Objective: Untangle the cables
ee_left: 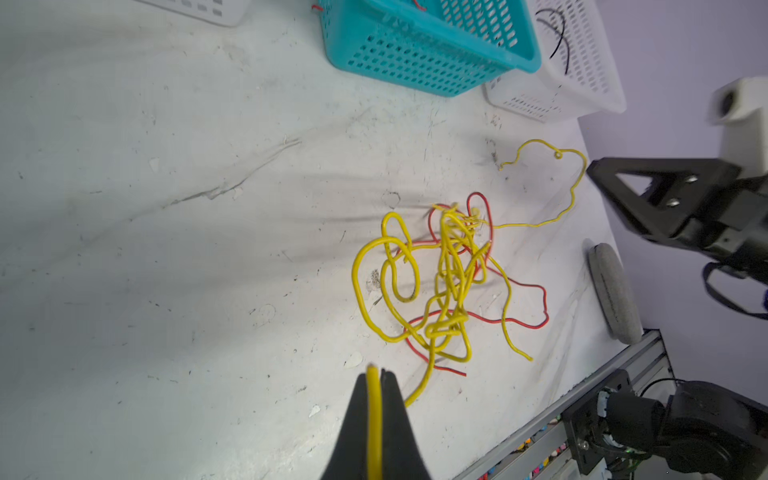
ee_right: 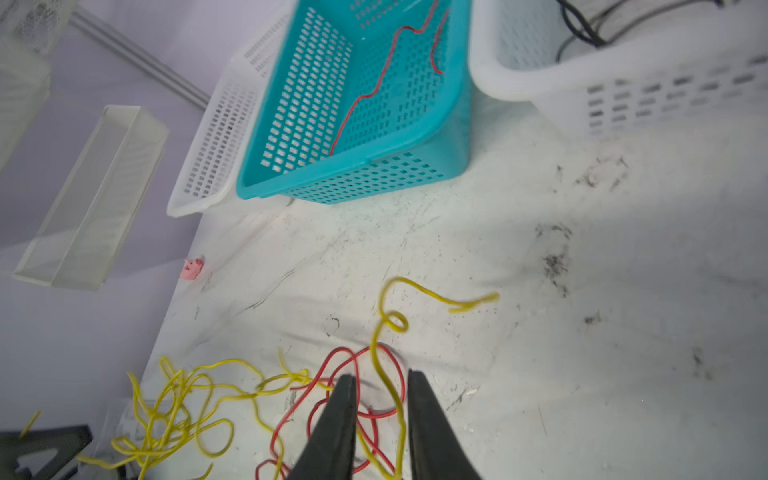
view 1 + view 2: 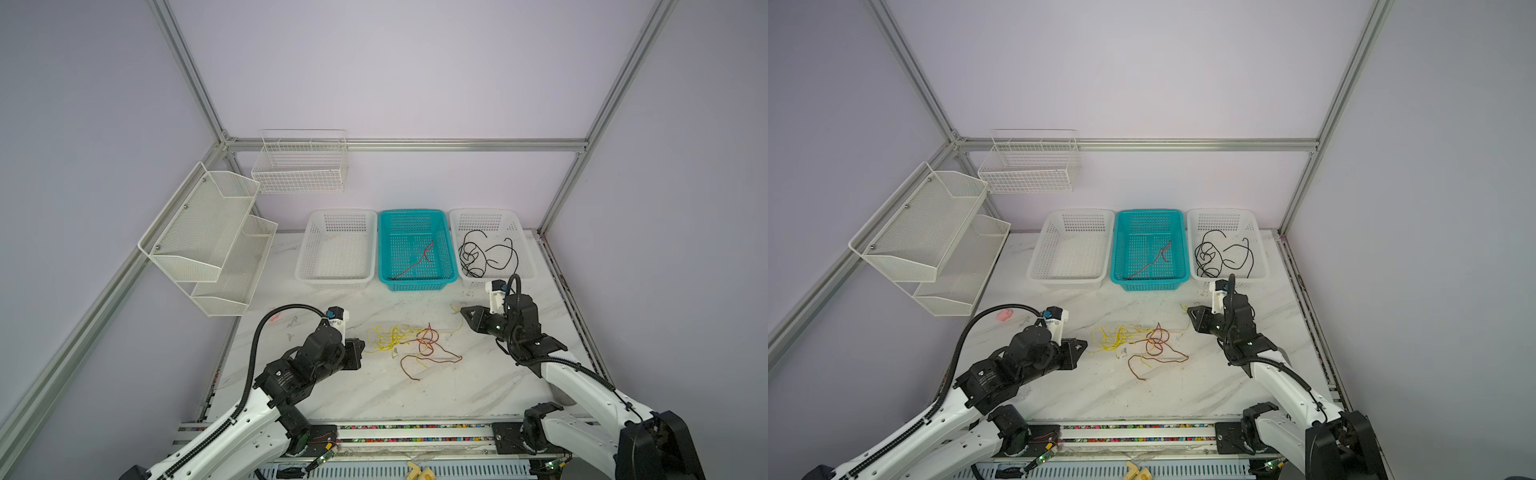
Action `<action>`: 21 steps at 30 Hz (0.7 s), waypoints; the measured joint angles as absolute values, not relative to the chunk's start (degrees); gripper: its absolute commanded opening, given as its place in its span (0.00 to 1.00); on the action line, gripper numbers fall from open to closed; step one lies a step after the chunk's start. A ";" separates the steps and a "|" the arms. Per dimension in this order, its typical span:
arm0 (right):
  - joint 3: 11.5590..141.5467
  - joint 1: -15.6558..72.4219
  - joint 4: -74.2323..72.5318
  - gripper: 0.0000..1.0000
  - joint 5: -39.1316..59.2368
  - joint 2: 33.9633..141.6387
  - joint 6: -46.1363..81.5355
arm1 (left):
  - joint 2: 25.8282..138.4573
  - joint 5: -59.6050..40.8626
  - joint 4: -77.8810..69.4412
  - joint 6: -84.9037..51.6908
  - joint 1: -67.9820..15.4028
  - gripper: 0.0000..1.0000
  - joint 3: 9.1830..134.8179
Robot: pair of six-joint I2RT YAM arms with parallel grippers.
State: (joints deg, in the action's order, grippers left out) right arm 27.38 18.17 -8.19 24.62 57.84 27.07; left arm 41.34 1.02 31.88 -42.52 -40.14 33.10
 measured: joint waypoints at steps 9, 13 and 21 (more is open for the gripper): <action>28.95 37.28 -12.19 0.45 24.77 58.19 25.56 | 47.11 -3.27 24.97 -41.76 -40.12 0.00 33.12; 32.21 45.95 -14.59 0.45 21.56 64.25 25.10 | 48.69 -4.86 22.87 -41.78 -40.14 0.00 33.12; 33.26 54.74 -17.10 0.45 14.11 72.49 24.60 | 47.07 -5.26 21.74 -41.78 -40.14 0.00 33.12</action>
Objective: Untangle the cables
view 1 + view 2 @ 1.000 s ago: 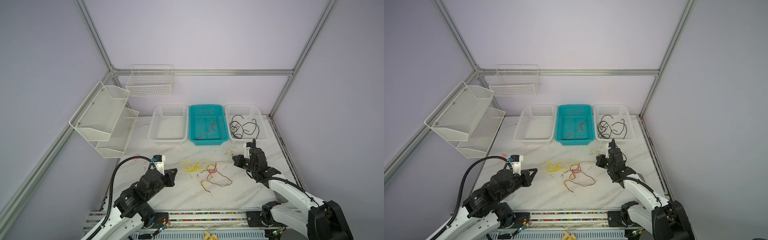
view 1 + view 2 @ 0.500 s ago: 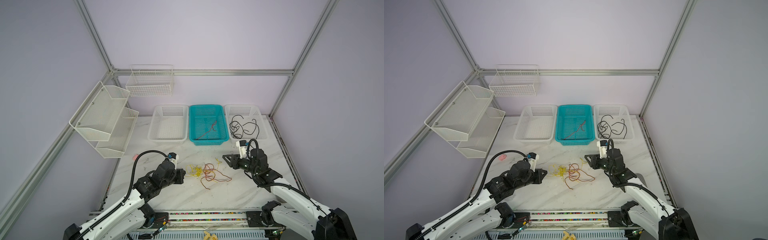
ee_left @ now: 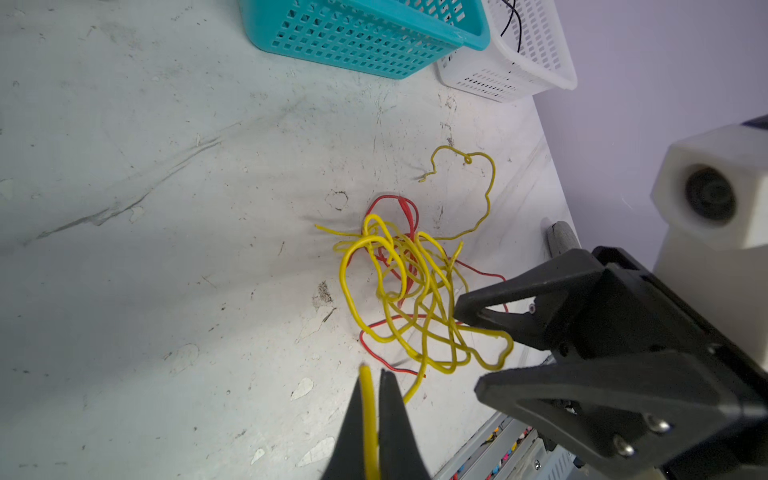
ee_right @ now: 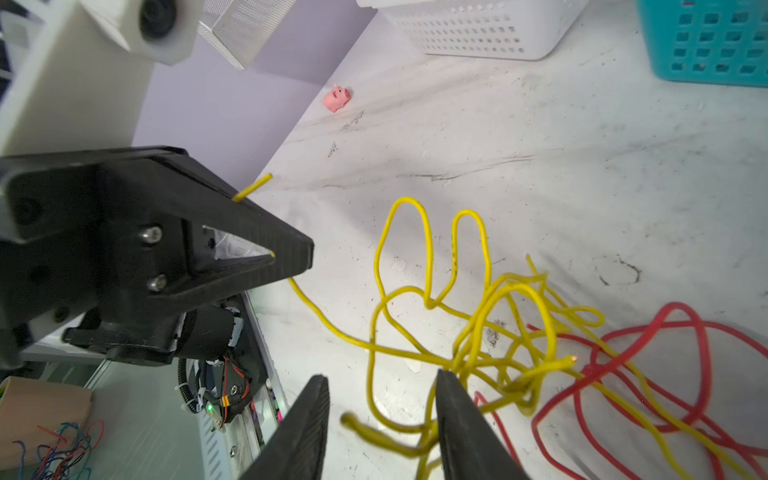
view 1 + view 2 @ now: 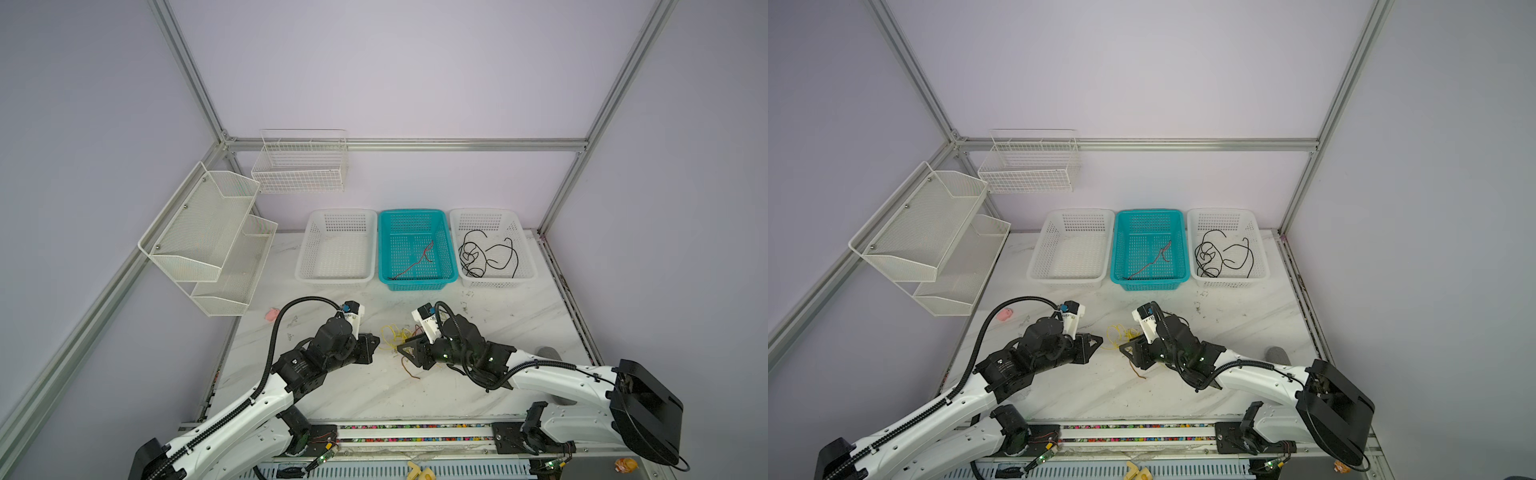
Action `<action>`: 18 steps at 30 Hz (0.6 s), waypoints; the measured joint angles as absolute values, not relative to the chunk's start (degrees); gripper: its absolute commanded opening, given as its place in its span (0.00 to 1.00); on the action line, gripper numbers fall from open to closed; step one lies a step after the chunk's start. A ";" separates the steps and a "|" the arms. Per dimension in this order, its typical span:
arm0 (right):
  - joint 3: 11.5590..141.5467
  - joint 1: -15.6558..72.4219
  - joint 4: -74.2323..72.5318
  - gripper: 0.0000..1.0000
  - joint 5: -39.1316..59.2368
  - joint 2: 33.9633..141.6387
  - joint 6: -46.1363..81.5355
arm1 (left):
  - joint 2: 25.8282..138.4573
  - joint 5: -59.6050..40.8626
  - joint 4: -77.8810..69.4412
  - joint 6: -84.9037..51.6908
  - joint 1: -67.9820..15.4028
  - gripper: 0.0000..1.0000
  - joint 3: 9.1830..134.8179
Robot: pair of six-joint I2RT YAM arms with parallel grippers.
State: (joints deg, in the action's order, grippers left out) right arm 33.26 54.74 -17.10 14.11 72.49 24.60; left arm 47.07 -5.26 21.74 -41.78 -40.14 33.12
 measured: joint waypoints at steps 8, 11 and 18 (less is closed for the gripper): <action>33.28 54.76 -16.86 0.12 5.78 76.07 26.04 | 46.17 -5.21 21.23 -41.74 -40.14 0.00 33.10; 33.28 54.76 -15.79 0.00 2.92 76.01 26.70 | 45.12 -5.02 21.28 -41.25 -40.14 0.00 33.10; 33.28 55.16 -13.28 0.00 -3.36 71.40 29.19 | 40.58 -2.09 23.22 -40.77 -40.14 0.00 33.10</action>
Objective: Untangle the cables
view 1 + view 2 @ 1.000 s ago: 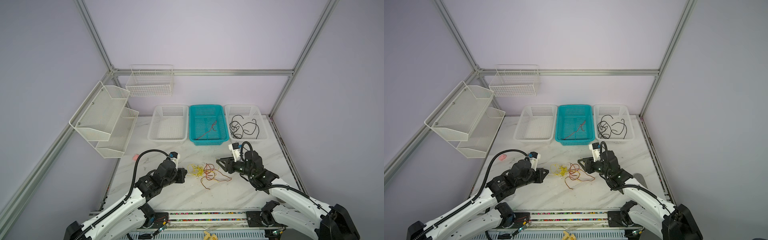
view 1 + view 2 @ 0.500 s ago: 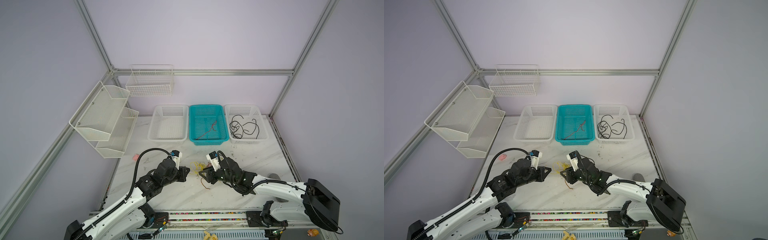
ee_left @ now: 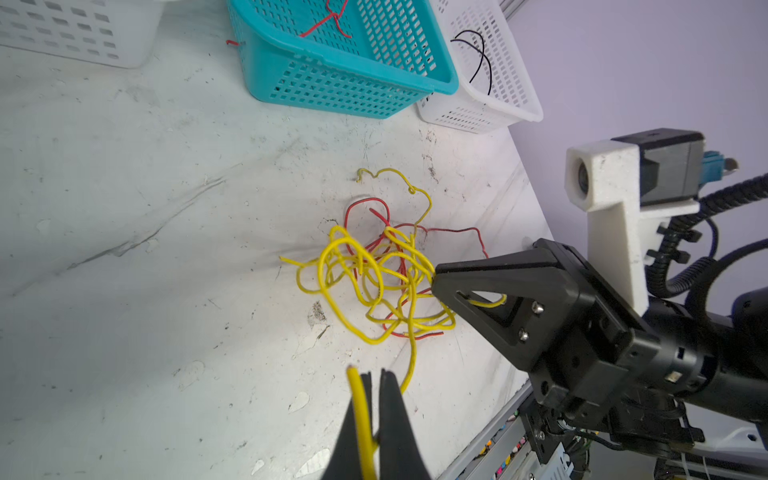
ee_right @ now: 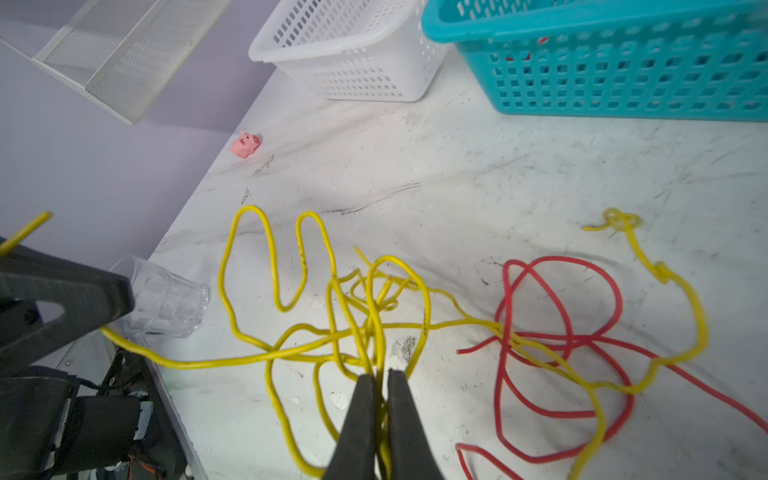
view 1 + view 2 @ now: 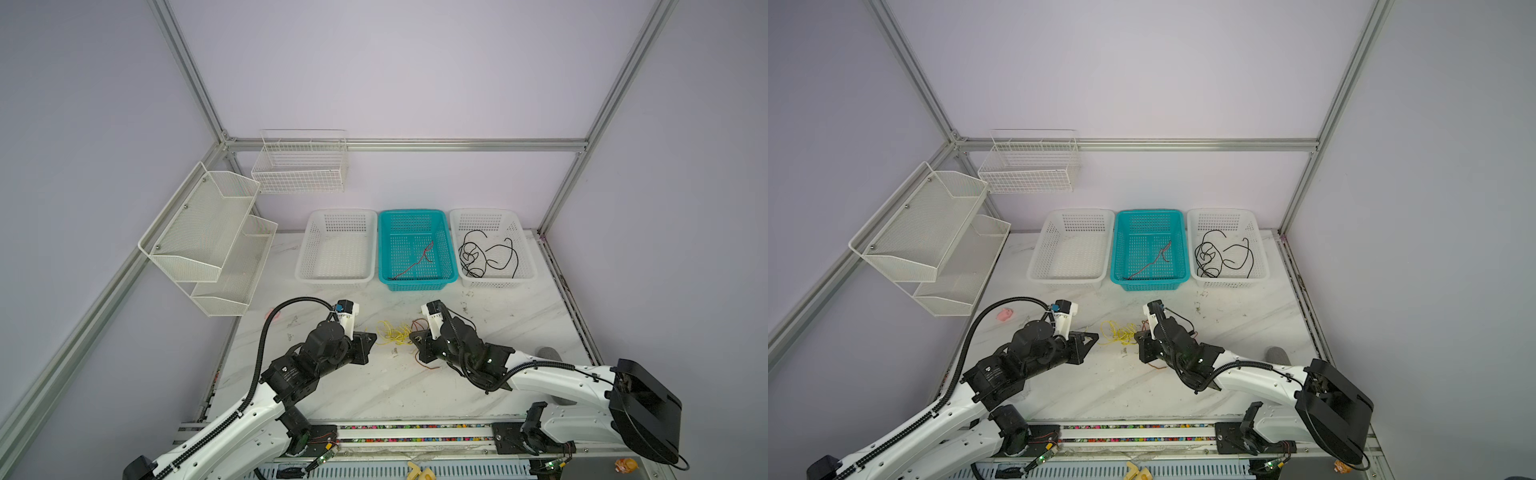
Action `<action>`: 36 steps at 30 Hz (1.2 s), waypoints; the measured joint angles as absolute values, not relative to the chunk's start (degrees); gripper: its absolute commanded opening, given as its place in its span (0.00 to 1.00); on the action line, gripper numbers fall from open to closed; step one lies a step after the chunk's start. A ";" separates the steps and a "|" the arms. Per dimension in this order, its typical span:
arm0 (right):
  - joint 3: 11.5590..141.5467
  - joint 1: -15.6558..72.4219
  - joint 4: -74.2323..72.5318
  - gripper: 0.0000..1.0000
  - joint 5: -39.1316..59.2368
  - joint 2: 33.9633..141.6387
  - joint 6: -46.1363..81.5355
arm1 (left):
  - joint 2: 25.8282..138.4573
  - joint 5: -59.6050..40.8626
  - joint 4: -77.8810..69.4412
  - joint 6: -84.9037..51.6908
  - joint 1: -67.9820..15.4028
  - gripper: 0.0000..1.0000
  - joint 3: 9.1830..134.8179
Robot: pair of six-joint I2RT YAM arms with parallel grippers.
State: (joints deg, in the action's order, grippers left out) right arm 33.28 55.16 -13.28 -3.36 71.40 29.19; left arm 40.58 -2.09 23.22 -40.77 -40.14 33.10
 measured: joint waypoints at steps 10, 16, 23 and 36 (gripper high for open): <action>29.19 39.24 -10.50 0.00 5.28 63.37 31.90 | 31.88 5.41 31.53 -41.04 -40.23 0.00 33.21; 28.23 32.34 -10.24 0.00 15.00 63.20 32.25 | 31.14 6.50 34.09 -40.97 -40.23 0.00 33.34; 27.09 27.53 -9.28 0.00 21.91 63.24 33.65 | 30.76 7.94 39.13 -39.24 -40.07 0.00 38.15; 30.24 22.87 5.30 0.00 13.89 59.51 30.65 | 30.04 20.82 52.21 -33.08 -37.85 0.00 46.37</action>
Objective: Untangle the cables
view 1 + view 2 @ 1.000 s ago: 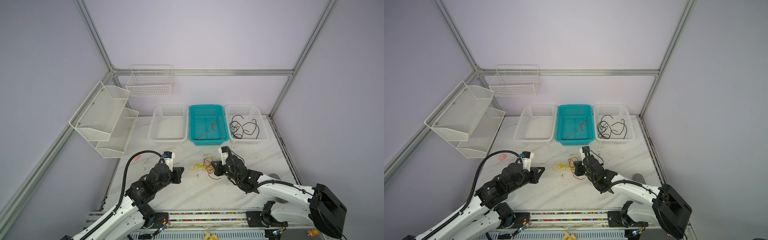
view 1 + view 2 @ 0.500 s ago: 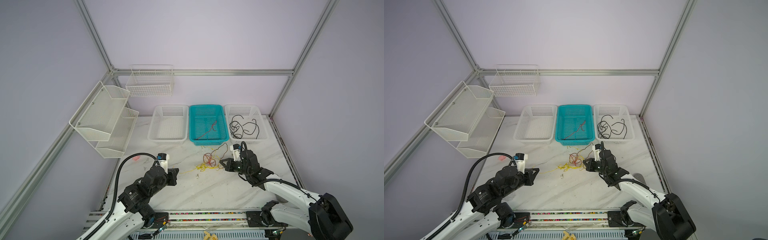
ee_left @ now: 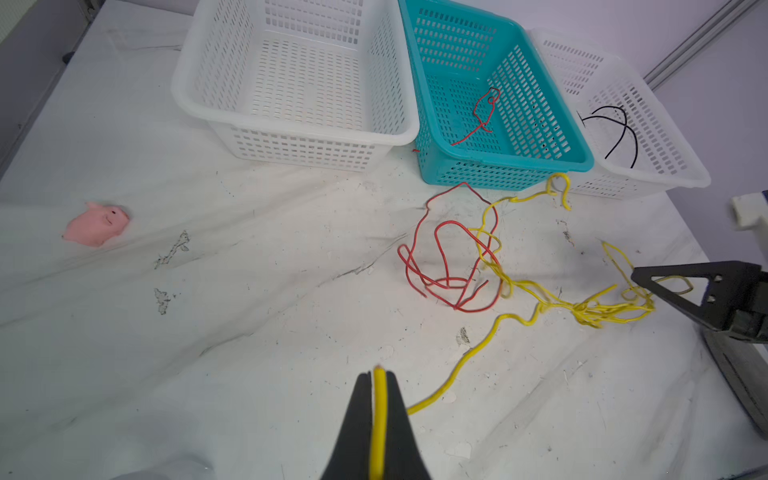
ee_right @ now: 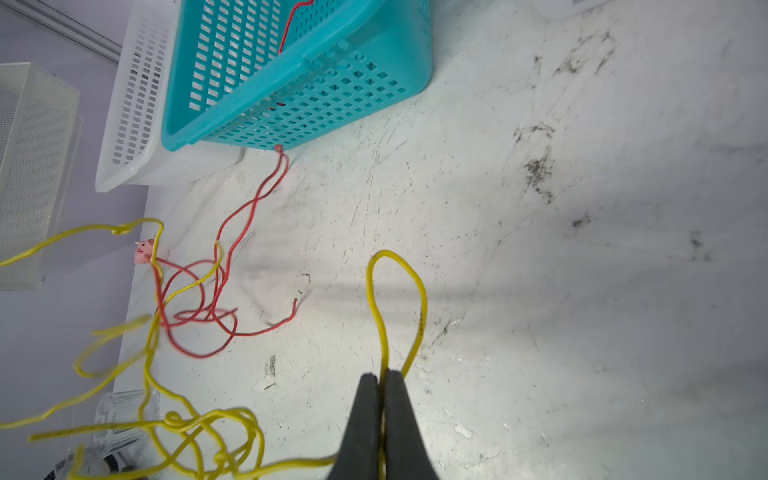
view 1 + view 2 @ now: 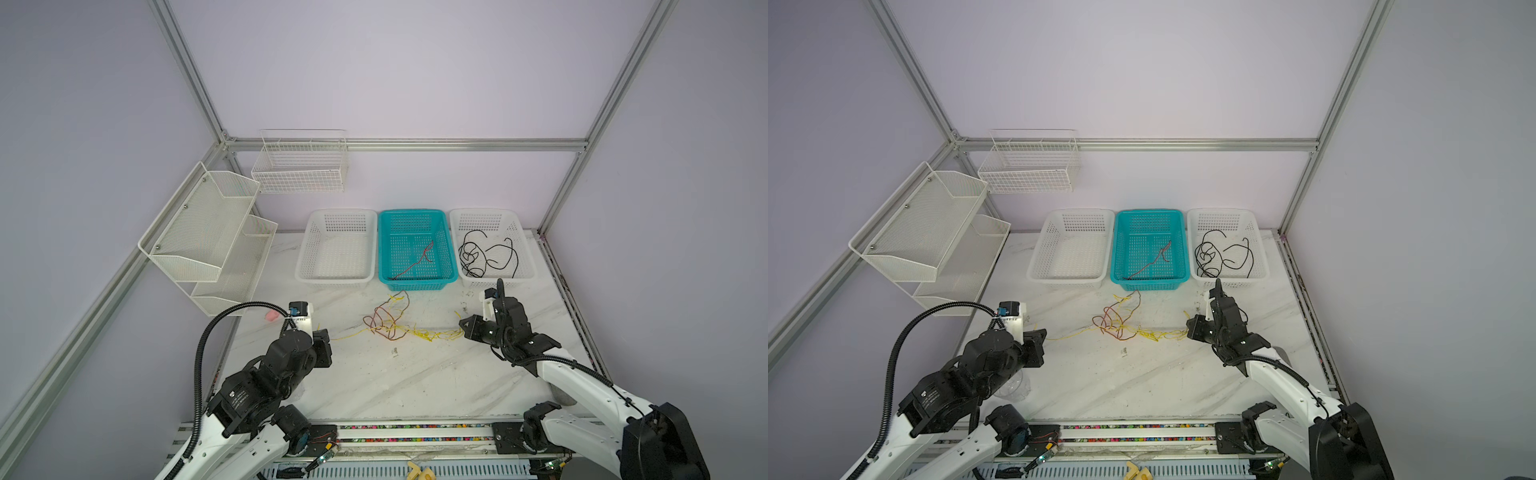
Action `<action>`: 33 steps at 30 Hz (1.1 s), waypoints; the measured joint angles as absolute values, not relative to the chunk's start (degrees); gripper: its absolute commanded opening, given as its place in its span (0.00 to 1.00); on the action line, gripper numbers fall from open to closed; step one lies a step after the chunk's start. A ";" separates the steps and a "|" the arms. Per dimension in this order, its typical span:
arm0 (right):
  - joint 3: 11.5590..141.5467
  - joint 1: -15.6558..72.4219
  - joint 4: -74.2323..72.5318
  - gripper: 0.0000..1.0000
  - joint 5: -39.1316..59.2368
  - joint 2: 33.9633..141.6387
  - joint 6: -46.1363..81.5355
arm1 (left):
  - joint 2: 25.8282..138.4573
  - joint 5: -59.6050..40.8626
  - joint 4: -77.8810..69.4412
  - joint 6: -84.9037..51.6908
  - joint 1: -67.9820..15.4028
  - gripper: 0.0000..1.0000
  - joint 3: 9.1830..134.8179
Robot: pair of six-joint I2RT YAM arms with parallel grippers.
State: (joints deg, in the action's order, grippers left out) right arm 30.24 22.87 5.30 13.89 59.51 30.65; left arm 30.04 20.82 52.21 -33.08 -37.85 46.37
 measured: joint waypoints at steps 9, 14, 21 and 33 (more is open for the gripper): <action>33.76 22.81 11.53 0.02 12.93 51.46 29.74 | 34.17 17.23 50.26 -31.83 -37.52 0.00 46.52; 37.95 22.76 13.26 0.27 12.80 49.63 29.28 | 36.88 14.11 46.96 -32.25 -37.52 0.00 46.22; 38.22 22.55 12.58 0.44 15.94 49.82 28.08 | 38.96 9.47 42.70 -33.32 -37.47 0.00 44.12; 35.27 36.88 2.96 0.47 20.43 58.50 26.24 | 34.37 5.76 37.28 -33.50 -37.28 0.00 44.05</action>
